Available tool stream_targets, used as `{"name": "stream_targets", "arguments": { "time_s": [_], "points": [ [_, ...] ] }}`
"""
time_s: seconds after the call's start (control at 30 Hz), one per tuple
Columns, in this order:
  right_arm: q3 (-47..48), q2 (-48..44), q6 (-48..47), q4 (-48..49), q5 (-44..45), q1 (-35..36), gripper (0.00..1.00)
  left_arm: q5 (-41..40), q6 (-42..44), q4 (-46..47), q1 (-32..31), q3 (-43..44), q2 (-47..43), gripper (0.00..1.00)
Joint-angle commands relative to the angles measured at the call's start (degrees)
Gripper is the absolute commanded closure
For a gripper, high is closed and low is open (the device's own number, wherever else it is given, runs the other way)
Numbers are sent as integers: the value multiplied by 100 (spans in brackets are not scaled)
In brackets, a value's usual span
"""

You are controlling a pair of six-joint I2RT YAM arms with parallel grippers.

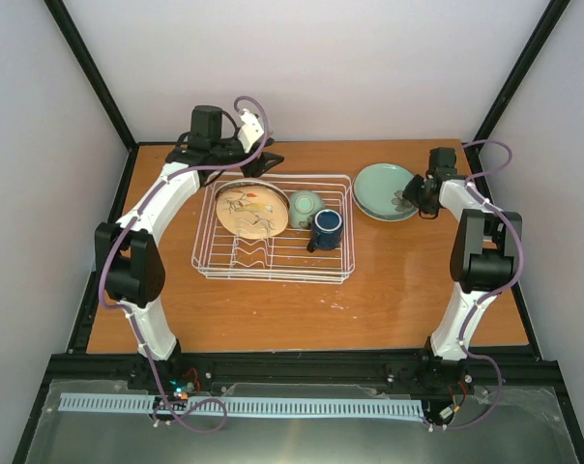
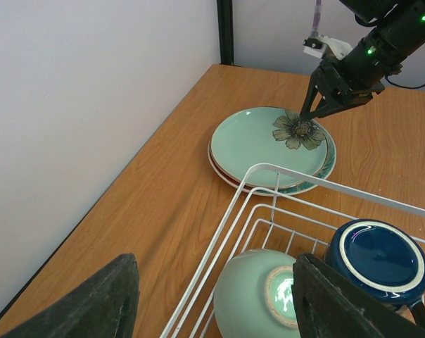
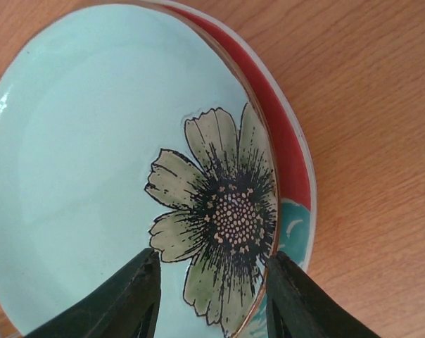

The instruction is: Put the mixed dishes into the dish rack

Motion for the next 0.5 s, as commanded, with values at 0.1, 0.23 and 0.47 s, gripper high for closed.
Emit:
{"name": "stream_targets", "arguments": {
  "time_s": [0.1,0.23,0.47],
  "points": [
    [168,359,82,-70,79,3,60,-12,84,-99,-31,277,73,40],
    [148,391,81,-80,153,1,61,17,76,-128,-31,295,121,40],
    [163,586,103,-33,101,1,62,5,93,-176,-36,330,125,40]
  ]
}}
